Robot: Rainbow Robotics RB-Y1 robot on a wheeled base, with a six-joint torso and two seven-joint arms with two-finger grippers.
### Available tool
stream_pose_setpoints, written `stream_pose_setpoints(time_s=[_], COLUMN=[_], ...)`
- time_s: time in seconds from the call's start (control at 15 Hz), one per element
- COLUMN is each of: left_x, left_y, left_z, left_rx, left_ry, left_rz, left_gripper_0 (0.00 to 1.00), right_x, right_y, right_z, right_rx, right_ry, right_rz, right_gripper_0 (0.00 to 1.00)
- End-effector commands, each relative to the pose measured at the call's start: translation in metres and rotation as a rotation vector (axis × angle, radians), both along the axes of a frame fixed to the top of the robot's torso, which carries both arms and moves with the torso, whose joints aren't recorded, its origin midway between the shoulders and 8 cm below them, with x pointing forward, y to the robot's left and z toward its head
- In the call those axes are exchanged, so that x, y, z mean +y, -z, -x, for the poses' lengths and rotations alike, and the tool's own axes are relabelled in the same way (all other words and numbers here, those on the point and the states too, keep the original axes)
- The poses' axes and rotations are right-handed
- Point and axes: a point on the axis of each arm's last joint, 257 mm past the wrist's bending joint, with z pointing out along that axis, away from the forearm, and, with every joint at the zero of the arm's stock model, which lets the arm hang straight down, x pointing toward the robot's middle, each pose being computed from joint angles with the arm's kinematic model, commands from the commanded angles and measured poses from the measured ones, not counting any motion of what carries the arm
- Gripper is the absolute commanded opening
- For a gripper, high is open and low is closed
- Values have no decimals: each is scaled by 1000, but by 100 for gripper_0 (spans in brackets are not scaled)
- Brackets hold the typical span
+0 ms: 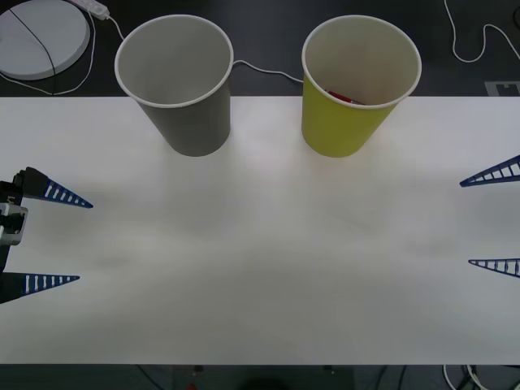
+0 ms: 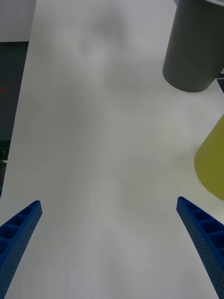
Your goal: Put the can into the green bin and the plastic bottle into the gray bin
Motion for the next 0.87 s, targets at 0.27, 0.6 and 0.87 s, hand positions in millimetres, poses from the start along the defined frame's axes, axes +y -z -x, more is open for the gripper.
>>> stream_pose_setpoints(time_s=[0.27, 0.6, 0.87], left_x=[0, 0, 0], left_y=[0, 0, 0], left_z=[0, 0, 0], left_rx=[0, 0, 0], left_ry=[0, 0, 0], left_rz=[0, 0, 0], left_gripper_0=[100, 100, 100], right_x=[2, 7, 7], right_y=[19, 19, 19], right_z=[4, 5, 5], right_rx=[0, -17, -17], right_ry=[7, -11, -11], right_rz=[-15, -8, -8], right_gripper_0=[100, 100, 100])
